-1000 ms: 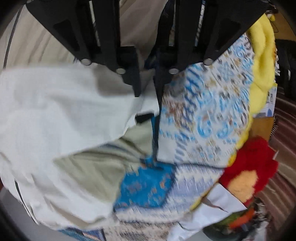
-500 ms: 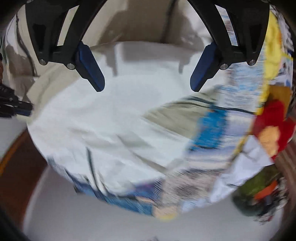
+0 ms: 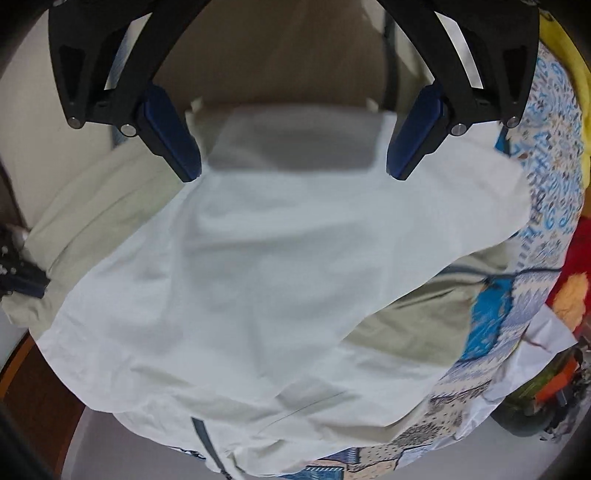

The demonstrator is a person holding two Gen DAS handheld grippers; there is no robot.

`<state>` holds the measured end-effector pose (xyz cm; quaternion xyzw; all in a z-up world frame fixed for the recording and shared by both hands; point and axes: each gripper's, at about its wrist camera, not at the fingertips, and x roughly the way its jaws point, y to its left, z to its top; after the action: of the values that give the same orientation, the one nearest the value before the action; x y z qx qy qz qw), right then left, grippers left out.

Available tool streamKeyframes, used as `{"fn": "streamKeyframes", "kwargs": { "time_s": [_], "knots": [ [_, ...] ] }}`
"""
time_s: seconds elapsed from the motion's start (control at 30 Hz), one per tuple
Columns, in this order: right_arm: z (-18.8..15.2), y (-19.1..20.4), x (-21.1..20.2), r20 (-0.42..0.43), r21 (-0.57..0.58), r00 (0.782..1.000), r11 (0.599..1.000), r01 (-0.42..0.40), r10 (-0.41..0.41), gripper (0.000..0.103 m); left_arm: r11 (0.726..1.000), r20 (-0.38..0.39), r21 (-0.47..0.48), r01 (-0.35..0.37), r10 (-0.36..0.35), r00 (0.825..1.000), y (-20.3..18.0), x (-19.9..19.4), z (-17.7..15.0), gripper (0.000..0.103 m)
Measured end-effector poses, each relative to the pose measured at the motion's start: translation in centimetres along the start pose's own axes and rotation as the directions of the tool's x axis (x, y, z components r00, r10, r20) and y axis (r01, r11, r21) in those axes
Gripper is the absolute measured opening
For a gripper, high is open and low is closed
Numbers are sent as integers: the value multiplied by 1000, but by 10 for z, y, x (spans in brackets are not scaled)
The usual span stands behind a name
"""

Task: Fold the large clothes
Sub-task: 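Smooth the folded jacket with the left gripper and open it, then grasp the zippered jacket hem with both grippers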

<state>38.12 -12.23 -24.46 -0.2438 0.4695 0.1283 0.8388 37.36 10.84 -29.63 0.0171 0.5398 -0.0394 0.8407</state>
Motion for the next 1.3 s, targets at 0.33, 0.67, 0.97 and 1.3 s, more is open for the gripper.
{"fn": "streamKeyframes", "kwargs": {
  "time_s": [0.33, 0.67, 0.97, 1.3],
  "knots": [
    [-24, -15, -82, -11, 12, 994, 994, -108, 108, 12, 992, 47, 10, -124, 123, 991, 34, -60, -40, 101],
    [-113, -15, -72, -175, 151, 971, 979, -138, 164, 12, 979, 84, -196, -65, 83, 993, 85, -108, -61, 101],
    [-129, -25, -71, -126, 167, 992, 985, 45, -24, 37, 979, 56, -191, -73, 85, 995, 71, -107, -65, 101],
    [-37, -105, -110, 169, 348, 978, 920, -179, 126, 88, 995, 222, -92, -43, 62, 973, 55, -134, 53, 101]
  ]
}}
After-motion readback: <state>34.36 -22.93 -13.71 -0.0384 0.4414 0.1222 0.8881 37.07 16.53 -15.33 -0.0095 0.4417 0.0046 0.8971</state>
